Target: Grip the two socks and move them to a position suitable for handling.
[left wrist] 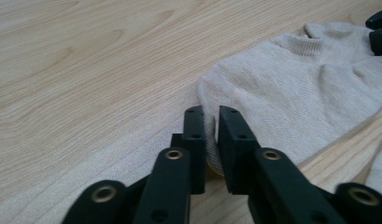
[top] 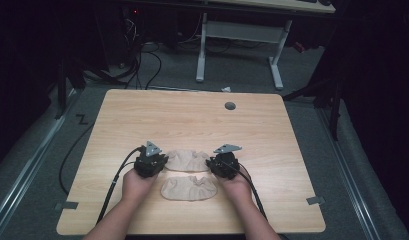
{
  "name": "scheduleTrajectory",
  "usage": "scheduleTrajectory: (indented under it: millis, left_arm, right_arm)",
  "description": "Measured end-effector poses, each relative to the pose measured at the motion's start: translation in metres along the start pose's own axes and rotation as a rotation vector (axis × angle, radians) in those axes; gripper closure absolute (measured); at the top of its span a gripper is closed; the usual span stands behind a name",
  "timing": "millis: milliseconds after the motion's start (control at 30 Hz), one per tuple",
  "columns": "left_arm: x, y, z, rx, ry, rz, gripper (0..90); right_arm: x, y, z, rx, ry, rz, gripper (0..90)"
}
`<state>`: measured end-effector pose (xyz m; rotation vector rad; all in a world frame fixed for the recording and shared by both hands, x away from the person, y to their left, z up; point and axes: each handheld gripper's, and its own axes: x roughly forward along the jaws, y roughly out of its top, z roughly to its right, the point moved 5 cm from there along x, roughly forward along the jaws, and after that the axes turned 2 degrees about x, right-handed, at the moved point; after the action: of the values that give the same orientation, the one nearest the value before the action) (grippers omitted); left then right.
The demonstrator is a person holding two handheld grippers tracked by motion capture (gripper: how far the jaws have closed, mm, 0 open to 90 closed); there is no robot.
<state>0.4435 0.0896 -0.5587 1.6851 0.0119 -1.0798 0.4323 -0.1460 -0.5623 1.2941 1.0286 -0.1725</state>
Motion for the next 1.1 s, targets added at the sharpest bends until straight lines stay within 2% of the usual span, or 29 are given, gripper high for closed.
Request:
scheduleTrajectory:
  millis: [100,333,433,600,733,833,967,1067,1100]
  left_arm:
    - [0.0,0.0,0.002,0.007,0.004,0.008,86.4]
    - [-0.011,0.003,0.005,0.008,0.003,0.037,86.9]
    - [-0.022,0.003,0.009,0.013,-0.001,0.038,86.9]
    - [-0.049,0.004,0.022,0.034,-0.019,0.062,86.9]
    - [-0.069,0.002,0.031,0.043,-0.049,0.081,86.9]
    - [-0.08,-0.003,0.039,0.044,-0.08,0.08,86.9]
    - [-0.087,-0.009,0.049,0.047,-0.126,0.093,86.9]
    - [-0.087,-0.015,0.053,0.073,-0.121,0.089,86.9]
    - [-0.087,-0.019,0.055,0.061,-0.133,0.085,86.9]
  right_arm:
    - [0.0,0.0,-0.003,-0.01,0.001,0.0,86.1]
    - [-0.011,0.005,-0.004,-0.014,0.006,0.043,86.8]
    - [-0.019,0.005,-0.006,-0.027,0.008,0.067,86.7]
    - [-0.041,0.002,-0.018,-0.05,0.028,0.109,86.7]
    - [-0.062,0.002,-0.029,-0.068,0.043,0.145,86.7]
    - [-0.072,-0.004,-0.037,-0.091,0.055,0.146,86.7]
    - [-0.083,-0.015,-0.045,-0.122,0.059,0.144,86.7]
    - [-0.086,-0.024,-0.048,-0.133,0.059,0.131,86.7]
    - [-0.087,-0.026,-0.048,-0.133,0.058,0.124,86.7]
